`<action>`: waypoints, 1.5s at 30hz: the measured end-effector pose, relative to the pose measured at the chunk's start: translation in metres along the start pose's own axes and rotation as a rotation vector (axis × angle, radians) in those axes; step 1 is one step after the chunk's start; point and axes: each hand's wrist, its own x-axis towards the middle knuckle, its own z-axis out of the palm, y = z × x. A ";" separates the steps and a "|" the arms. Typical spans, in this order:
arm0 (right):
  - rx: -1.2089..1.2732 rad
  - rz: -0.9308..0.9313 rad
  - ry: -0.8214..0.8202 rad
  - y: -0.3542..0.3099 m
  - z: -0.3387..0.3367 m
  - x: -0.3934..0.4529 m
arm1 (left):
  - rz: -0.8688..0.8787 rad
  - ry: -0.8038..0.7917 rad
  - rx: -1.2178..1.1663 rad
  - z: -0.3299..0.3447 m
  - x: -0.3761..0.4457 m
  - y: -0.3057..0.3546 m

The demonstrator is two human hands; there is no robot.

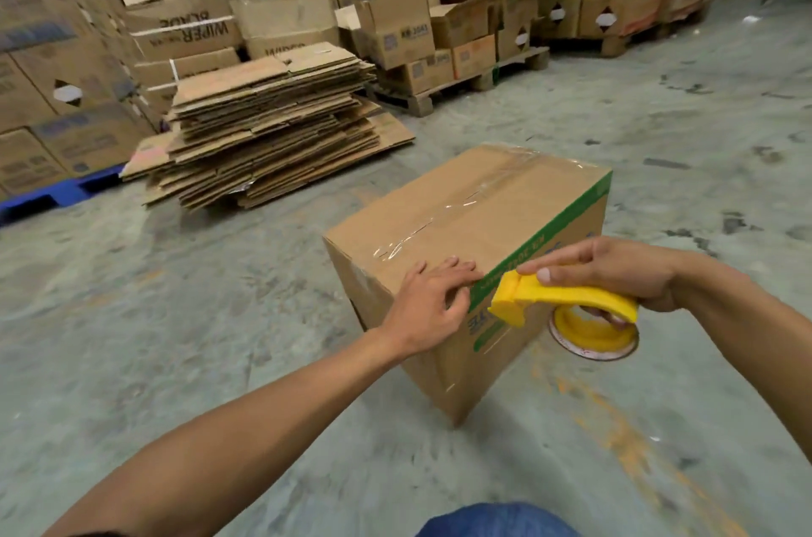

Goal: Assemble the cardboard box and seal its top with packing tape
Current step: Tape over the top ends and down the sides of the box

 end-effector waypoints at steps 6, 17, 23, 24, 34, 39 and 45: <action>0.258 -0.078 0.120 0.003 -0.030 -0.043 | 0.037 -0.060 -0.087 0.024 0.035 0.044; 0.661 -0.216 0.138 0.008 -0.039 -0.071 | -0.683 -0.457 -1.367 -0.037 0.048 0.129; 0.696 -0.240 0.118 0.008 -0.039 -0.068 | -0.715 -0.593 -1.482 -0.052 0.052 0.150; 0.695 -0.238 0.118 0.007 -0.039 -0.069 | -0.723 -0.585 -1.480 -0.052 0.053 0.150; 0.553 -0.167 0.125 0.007 -0.040 -0.071 | -0.798 -0.450 -1.368 -0.038 0.060 0.133; 0.293 -0.067 0.172 -0.011 -0.026 -0.061 | -0.665 -0.415 -1.015 -0.034 0.067 0.105; 0.229 0.010 0.191 -0.008 -0.032 -0.069 | -0.655 -0.129 -0.649 -0.097 0.076 -0.010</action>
